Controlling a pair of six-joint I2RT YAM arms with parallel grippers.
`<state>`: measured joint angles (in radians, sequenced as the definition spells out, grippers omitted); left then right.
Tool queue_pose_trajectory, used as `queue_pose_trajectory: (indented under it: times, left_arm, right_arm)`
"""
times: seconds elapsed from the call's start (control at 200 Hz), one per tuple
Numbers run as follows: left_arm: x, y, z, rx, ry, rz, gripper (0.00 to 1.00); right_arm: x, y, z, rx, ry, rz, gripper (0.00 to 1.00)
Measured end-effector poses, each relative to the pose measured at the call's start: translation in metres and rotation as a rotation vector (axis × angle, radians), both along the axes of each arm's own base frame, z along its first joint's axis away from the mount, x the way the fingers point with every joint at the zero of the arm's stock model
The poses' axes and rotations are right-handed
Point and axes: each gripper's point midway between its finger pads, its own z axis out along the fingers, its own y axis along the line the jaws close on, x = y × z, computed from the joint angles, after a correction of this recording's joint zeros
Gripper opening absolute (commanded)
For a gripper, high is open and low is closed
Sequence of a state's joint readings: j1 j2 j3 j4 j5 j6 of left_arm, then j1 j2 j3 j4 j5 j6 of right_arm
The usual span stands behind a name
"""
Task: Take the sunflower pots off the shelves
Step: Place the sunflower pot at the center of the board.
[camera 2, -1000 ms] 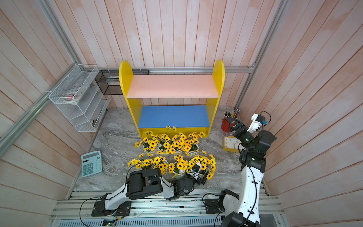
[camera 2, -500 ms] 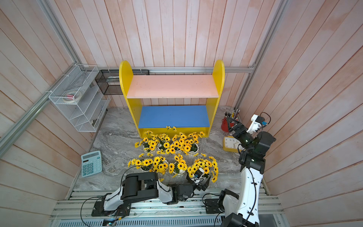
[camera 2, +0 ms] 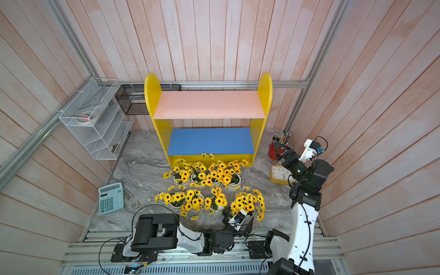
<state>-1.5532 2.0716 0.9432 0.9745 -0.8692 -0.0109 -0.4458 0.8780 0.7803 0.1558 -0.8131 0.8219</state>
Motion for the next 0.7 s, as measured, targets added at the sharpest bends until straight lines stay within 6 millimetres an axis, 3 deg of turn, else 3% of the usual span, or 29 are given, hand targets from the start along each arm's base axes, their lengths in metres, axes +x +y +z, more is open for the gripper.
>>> queue_pose_trajectory:
  times: [0.245, 0.335, 0.38, 0.42, 0.47, 0.5, 0.59, 0.7]
  left_arm:
    - [-0.004, 0.025, 0.064, -0.011, -0.004, 0.042, 0.99]
    - [-0.009, 0.03, 0.092, -0.013, -0.006, 0.03, 0.97]
    - [-0.012, 0.031, 0.105, -0.005, -0.011, 0.02, 0.97]
    - [-0.013, 0.031, 0.12, 0.002, -0.019, 0.009, 0.97]
    - [-0.013, 0.031, 0.137, 0.01, -0.024, -0.004, 0.97]
    - [-0.011, 0.032, 0.15, 0.014, -0.024, -0.012, 0.96]
    - [0.005, 0.043, 0.183, 0.014, -0.02, -0.011, 0.96]
    - [0.037, 0.081, 0.22, -0.016, -0.006, 0.043, 0.96]
  right_arm:
    - [0.005, 0.001, -0.016, -0.003, 0.058, -0.017, 0.97]
    - [0.009, 0.01, -0.028, -0.022, 0.099, -0.007, 0.85]
    - [0.011, 0.014, -0.035, -0.031, 0.123, -0.001, 0.73]
    - [0.012, 0.018, -0.042, -0.04, 0.147, -0.002, 0.57]
    - [0.013, 0.022, -0.052, -0.062, 0.178, 0.001, 0.26]
    - [0.013, 0.023, -0.058, -0.068, 0.201, -0.001, 0.18]
    - [0.012, 0.021, -0.082, -0.109, 0.301, -0.035, 0.15]
    - [0.006, 0.013, -0.112, -0.183, 0.446, -0.081, 0.15]
